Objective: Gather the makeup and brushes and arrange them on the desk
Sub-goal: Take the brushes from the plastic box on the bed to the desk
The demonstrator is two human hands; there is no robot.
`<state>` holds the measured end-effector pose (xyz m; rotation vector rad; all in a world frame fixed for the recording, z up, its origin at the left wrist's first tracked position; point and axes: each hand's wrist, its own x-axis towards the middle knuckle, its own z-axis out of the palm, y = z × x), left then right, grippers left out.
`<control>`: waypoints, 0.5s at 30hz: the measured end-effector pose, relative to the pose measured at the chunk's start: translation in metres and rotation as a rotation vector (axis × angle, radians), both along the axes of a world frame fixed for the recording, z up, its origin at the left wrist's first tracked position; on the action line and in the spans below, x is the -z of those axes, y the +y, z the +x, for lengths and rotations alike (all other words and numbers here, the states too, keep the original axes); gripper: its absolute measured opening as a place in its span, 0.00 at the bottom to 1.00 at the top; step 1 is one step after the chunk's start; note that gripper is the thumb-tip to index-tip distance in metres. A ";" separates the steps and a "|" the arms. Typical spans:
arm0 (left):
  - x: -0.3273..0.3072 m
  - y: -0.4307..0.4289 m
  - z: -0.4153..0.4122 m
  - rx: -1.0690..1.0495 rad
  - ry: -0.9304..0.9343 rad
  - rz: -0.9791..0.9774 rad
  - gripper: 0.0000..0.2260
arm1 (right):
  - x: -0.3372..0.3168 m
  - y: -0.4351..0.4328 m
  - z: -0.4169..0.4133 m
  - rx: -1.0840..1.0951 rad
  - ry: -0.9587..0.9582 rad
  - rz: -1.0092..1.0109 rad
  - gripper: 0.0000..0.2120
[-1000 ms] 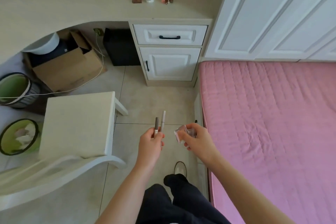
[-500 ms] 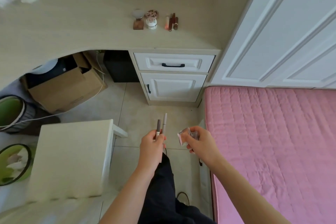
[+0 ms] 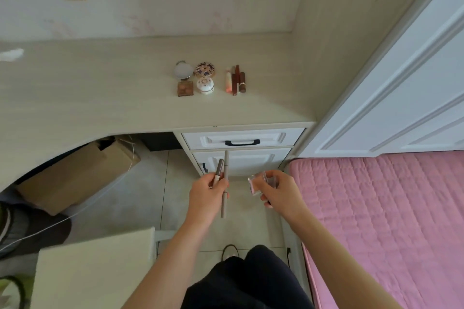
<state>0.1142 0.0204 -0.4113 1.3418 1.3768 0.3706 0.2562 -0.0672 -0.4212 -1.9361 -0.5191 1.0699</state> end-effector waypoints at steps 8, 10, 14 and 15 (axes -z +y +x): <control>0.005 0.078 0.061 0.013 -0.020 -0.002 0.03 | 0.003 0.076 0.065 0.034 0.006 0.006 0.01; 0.008 0.097 0.081 0.014 -0.027 -0.008 0.03 | 0.008 0.096 0.085 0.026 0.009 0.004 0.04; 0.016 0.132 0.123 -0.007 0.005 -0.006 0.03 | 0.012 0.134 0.125 0.002 0.006 -0.010 0.05; 0.016 0.139 0.133 -0.007 0.020 -0.008 0.03 | 0.013 0.142 0.134 -0.012 -0.010 -0.021 0.04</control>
